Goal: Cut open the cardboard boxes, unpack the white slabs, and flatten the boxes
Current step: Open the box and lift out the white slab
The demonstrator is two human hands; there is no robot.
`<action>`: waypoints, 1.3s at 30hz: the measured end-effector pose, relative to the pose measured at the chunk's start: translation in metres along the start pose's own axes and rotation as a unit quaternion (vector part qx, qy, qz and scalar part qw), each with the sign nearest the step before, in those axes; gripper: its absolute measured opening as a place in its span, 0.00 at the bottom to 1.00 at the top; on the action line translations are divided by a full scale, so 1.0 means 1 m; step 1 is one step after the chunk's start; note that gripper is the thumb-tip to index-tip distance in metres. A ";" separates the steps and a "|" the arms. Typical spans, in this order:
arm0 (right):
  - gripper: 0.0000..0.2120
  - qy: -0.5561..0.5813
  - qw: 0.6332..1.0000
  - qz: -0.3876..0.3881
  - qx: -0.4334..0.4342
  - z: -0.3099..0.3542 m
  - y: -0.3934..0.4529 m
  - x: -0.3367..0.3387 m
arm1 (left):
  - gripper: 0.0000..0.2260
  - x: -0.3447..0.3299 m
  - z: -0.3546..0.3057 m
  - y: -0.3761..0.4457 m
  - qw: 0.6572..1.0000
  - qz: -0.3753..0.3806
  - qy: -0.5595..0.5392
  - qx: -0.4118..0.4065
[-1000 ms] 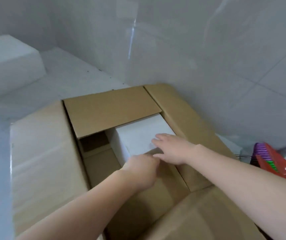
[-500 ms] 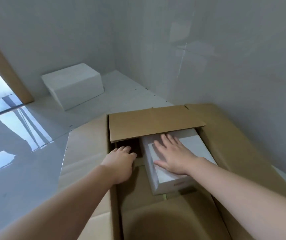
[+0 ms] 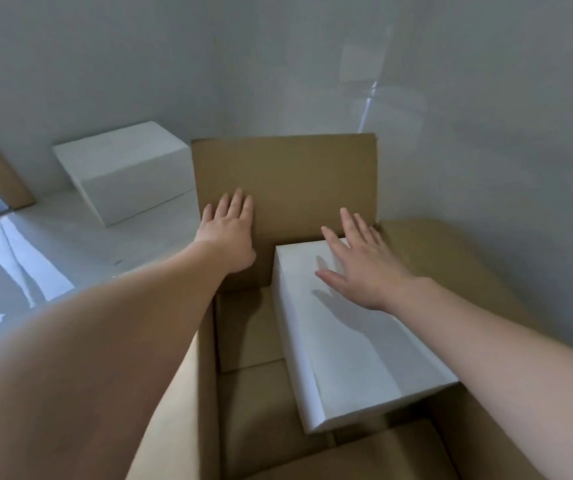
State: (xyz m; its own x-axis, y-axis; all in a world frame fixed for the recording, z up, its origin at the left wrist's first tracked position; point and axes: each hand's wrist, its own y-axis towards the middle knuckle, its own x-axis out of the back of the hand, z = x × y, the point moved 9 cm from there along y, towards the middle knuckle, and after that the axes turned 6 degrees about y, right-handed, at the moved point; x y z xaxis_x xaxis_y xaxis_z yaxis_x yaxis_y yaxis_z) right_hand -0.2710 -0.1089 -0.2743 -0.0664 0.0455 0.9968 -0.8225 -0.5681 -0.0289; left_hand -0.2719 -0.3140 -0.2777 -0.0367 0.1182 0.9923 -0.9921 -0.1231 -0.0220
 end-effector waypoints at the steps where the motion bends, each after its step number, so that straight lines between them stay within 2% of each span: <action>1: 0.35 -0.002 1.000 0.021 -0.019 -0.010 -0.005 -0.010 | 0.42 -0.010 0.003 0.008 1.000 0.017 -0.012 0.016; 4: 0.37 0.001 0.994 0.086 -0.074 -0.038 -0.025 -0.044 | 0.41 -0.045 0.001 0.020 0.997 0.064 -0.021 0.039; 9: 0.37 0.028 0.982 0.146 -0.112 -0.058 -0.047 -0.073 | 0.34 -0.067 0.000 0.024 0.995 0.090 -0.041 0.030; 11: 0.37 0.044 0.977 0.156 -0.136 -0.070 -0.053 -0.076 | 0.33 -0.063 0.000 0.022 0.994 0.083 -0.055 0.038; 13: 0.38 0.056 0.972 0.160 -0.162 -0.082 -0.061 -0.077 | 0.34 -0.055 -0.010 0.010 0.997 0.038 -0.054 0.045; 16: 0.39 0.084 0.970 0.136 -0.184 -0.086 -0.064 -0.075 | 0.33 -0.049 -0.047 -0.027 0.991 -0.014 -0.133 0.019; 18: 0.38 0.107 0.967 0.113 -0.202 -0.083 -0.060 -0.071 | 0.31 -0.054 -0.077 -0.054 0.977 0.020 -0.212 -0.007; 21: 0.34 0.135 0.961 0.083 -0.228 -0.076 -0.056 -0.066 | 0.28 -0.061 -0.103 -0.081 0.969 0.079 -0.235 -0.019; 25: 0.33 0.207 0.936 0.023 -0.285 -0.074 -0.069 -0.060 | 0.27 -0.068 -0.095 -0.104 0.961 0.114 -0.252 0.009; 31: 0.29 0.235 0.932 0.004 -0.274 -0.060 -0.090 -0.066 | 0.24 -0.080 -0.078 -0.134 0.946 0.146 -0.283 0.063; 32: 0.31 0.240 0.926 0.014 -0.291 -0.063 -0.093 -0.069 | 0.25 -0.081 -0.080 -0.137 0.943 0.149 -0.290 0.068; 35: 0.46 0.272 0.891 0.078 -0.356 -0.072 -0.105 -0.087 | 0.29 -0.080 -0.088 -0.140 0.944 0.159 -0.282 0.067; 39: 0.52 0.250 0.888 0.080 -0.378 -0.071 -0.104 -0.087 | 0.32 -0.081 -0.091 -0.142 0.950 0.171 -0.254 0.058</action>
State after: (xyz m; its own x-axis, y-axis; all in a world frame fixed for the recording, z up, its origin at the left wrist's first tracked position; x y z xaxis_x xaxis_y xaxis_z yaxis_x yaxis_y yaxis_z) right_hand -0.2196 0.0049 -0.3637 -0.3041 0.4800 0.8229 -0.9114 0.1047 -0.3979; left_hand -0.1385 -0.2159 -0.3660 -0.2633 -0.4358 0.8607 -0.9116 -0.1795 -0.3698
